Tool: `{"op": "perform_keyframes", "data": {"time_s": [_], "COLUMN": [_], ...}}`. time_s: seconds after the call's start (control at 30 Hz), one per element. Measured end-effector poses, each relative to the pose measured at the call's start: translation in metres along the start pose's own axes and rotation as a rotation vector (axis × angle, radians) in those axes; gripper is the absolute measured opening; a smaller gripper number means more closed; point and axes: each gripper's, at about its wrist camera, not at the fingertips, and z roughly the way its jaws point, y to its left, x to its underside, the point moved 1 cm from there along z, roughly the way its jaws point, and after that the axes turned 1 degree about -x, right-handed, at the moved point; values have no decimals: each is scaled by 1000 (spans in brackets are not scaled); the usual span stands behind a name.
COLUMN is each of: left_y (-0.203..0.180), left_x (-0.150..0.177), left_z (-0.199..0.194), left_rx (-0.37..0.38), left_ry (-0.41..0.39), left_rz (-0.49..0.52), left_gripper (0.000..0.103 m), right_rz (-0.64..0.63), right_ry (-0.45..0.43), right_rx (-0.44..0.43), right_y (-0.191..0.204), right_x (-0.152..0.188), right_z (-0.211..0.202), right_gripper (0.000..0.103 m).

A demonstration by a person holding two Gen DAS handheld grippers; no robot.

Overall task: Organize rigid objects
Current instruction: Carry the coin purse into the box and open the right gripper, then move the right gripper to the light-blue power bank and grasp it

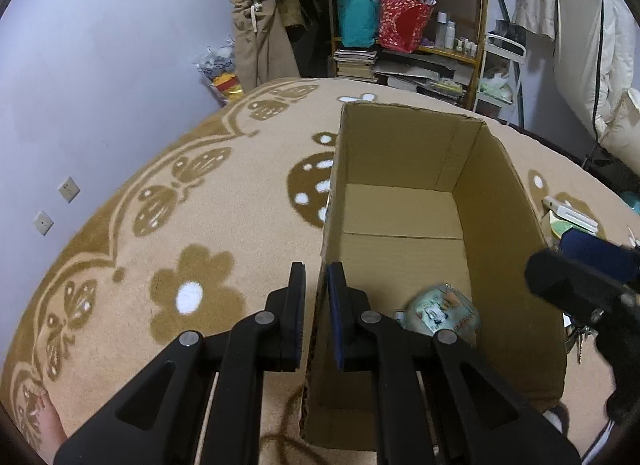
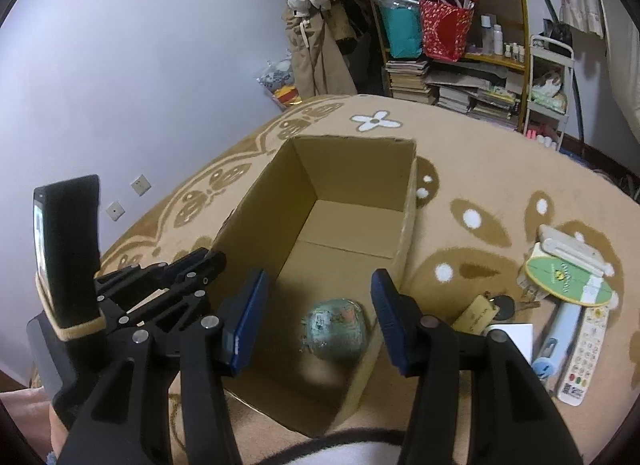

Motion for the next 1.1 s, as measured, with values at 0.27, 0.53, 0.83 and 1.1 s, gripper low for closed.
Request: {"op": "perform_keyframes", "data": {"time_s": [0.27, 0.53, 0.83, 1.1], "left_y": [2, 1, 1, 0], "left_x": [2, 2, 2, 1], "left_z": [-2, -2, -2, -2], "left_rx": [5, 4, 4, 5], "left_ry": [2, 2, 3, 3], "left_rz": [-8, -8, -8, -8], "left_gripper": [10, 10, 10, 10], "right_rz": [-10, 43, 159, 266], "right_ry": [-69, -95, -66, -39], "right_rx": [96, 182, 239, 268], "right_y": [-11, -44, -96, -135], "right_x": [-3, -2, 11, 28], "right_z": [-31, -45, -48, -47], "right_gripper": [93, 103, 103, 103]}}
